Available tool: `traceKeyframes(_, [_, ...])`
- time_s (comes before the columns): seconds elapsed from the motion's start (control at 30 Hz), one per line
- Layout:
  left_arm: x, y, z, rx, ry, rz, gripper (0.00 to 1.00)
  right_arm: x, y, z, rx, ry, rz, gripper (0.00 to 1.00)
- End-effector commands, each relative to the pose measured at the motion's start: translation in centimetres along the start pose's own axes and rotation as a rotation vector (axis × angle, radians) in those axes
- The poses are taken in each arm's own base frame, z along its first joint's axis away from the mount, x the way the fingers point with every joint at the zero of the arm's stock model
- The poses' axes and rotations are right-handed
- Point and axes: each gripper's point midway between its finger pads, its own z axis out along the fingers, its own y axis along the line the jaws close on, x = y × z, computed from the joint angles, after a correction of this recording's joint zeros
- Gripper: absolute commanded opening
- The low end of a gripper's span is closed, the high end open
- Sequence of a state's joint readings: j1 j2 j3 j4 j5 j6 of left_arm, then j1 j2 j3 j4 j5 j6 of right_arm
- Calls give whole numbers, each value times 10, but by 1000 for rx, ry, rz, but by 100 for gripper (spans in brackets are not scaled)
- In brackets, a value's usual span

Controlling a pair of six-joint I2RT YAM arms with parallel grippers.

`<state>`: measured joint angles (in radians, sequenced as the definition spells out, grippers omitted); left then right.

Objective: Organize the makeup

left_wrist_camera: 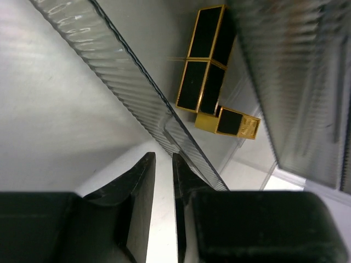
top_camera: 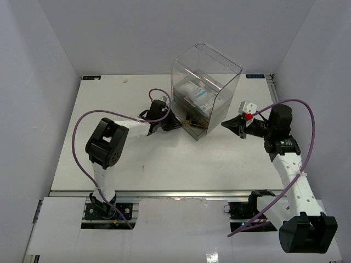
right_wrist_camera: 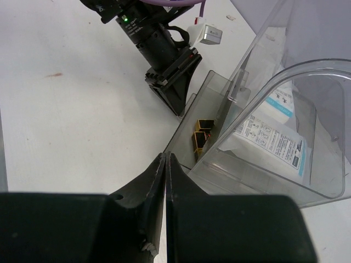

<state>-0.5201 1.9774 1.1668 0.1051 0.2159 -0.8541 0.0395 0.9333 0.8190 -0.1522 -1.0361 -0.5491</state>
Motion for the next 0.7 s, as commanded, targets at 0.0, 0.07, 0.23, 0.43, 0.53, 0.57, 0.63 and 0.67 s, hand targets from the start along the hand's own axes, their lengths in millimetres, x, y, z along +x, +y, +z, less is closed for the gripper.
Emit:
traceKeyframes(0.0, [-26,-29,10,57,-60,17,30,-6,0,-2,3,-22,-29,8])
traceKeyframes(0.07, [-32,-36,15,72,-69,11,30,-4,-1,-3,10,-19,-29,8])
traceKeyframes(0.23, [-38,-44,27,99,-69,-7,30,-3,-3,-5,22,-15,-32,8])
traceKeyframes(0.43, [-43,-52,33,123,-68,-7,31,-1,-4,-6,28,-12,-30,8])
traceKeyframes(0.53, [-44,-57,34,140,-65,-4,32,0,-4,-5,27,-12,-30,8])
traceKeyframes(0.57, [-44,-57,35,145,-65,-4,33,0,-4,-5,28,-12,-30,8])
traceKeyframes(0.63, [-46,-60,36,156,-66,-5,33,1,-5,-6,33,-12,-28,8])
traceKeyframes(0.67, [-47,-64,36,165,-65,-6,33,2,-9,-9,50,-8,-25,8])
